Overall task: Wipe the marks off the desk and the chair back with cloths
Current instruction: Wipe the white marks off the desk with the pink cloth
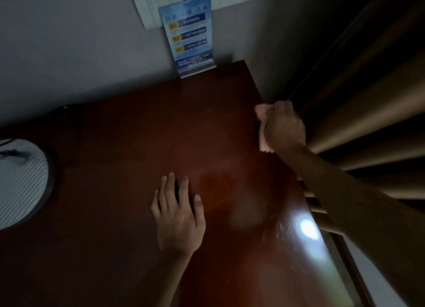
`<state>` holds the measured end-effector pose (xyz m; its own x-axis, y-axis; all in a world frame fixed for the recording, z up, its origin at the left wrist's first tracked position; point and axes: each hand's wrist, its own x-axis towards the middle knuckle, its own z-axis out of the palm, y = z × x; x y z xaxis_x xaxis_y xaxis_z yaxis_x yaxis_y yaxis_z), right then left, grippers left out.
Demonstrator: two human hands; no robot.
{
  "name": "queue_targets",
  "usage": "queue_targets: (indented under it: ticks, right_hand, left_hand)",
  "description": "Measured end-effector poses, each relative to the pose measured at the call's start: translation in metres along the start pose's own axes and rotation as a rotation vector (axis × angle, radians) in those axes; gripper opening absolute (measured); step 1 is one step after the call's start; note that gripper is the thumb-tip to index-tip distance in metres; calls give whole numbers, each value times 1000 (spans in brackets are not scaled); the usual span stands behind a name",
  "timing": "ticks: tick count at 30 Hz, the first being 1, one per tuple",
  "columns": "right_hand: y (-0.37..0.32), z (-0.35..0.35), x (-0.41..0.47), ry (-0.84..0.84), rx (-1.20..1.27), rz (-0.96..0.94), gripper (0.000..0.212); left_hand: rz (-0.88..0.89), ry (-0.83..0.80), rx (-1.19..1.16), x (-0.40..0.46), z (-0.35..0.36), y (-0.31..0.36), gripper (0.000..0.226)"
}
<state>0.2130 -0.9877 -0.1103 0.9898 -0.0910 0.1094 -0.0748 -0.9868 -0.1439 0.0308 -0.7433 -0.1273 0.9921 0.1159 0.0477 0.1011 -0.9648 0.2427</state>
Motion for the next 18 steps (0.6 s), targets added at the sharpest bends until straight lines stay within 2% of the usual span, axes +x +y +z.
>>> queue_targets:
  ticks: [2, 4, 6, 9, 13, 15, 18]
  right_hand:
    - [22, -7, 2, -59, 6, 162, 32]
    - [36, -11, -4, -38, 178, 377, 33]
    - [36, -19, -18, 12, 388, 488, 29]
    - [13, -35, -57, -7, 568, 441, 22]
    - [-33, -55, -122, 39, 641, 310, 12]
    - [-60, -66, -149, 29, 671, 301, 9]
    - [-114, -87, -189, -56, 708, 295, 9]
  left_hand:
    - [-5, -1, 2, 0, 2, -1, 48]
    - [-6, -16, -4, 0, 2, -2, 49]
    - [-14, -46, -20, 2, 1, 0, 52]
    - [-54, -119, -70, 4, -5, 1, 57]
    - [-91, -178, -284, 0, -36, 7, 57]
    - [-136, -227, -521, -10, -61, 16, 54]
    - [-343, -411, -994, -37, -107, 15, 48]
